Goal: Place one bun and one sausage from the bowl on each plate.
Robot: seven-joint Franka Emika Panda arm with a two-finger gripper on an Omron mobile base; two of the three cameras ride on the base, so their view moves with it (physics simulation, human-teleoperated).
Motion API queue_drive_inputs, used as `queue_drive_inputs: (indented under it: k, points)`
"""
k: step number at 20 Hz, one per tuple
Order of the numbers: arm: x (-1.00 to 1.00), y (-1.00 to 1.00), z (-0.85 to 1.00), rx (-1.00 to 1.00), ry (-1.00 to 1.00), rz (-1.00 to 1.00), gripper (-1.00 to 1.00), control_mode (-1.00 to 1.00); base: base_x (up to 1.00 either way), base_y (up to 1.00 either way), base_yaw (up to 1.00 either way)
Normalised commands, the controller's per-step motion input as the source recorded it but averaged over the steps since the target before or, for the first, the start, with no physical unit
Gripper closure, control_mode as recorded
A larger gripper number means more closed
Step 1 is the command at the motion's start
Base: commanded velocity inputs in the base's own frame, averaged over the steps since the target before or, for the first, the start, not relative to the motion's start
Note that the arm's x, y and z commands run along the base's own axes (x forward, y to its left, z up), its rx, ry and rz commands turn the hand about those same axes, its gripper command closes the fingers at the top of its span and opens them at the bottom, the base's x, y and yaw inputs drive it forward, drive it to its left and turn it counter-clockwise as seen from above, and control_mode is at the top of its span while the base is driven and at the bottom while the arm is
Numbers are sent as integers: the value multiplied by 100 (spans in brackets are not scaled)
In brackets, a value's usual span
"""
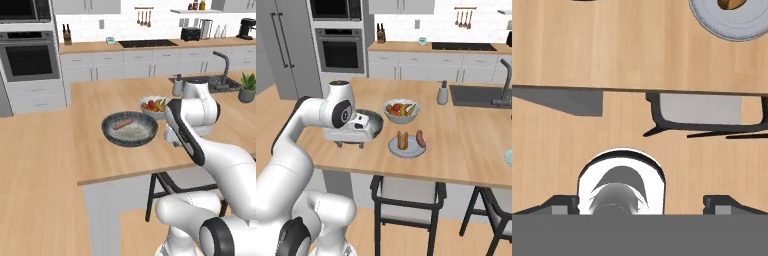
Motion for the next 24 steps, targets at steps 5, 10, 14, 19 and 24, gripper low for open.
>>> queue_drive_inputs:
  k: [5, 10, 14, 19, 24]
  points:
    - [0, 0, 0, 0, 0, 0, -100, 100, 41, 11, 0]
    - [0, 0, 0, 0, 0, 0, -100, 100, 59, 0, 0]
    - [0, 0, 0, 0, 0, 0, -100, 100, 38, 0, 0]
    - [0, 0, 0, 0, 0, 0, -100, 100, 65, 0, 0]
    - [0, 0, 0, 0, 0, 0, -100, 100, 49, 1, 0]
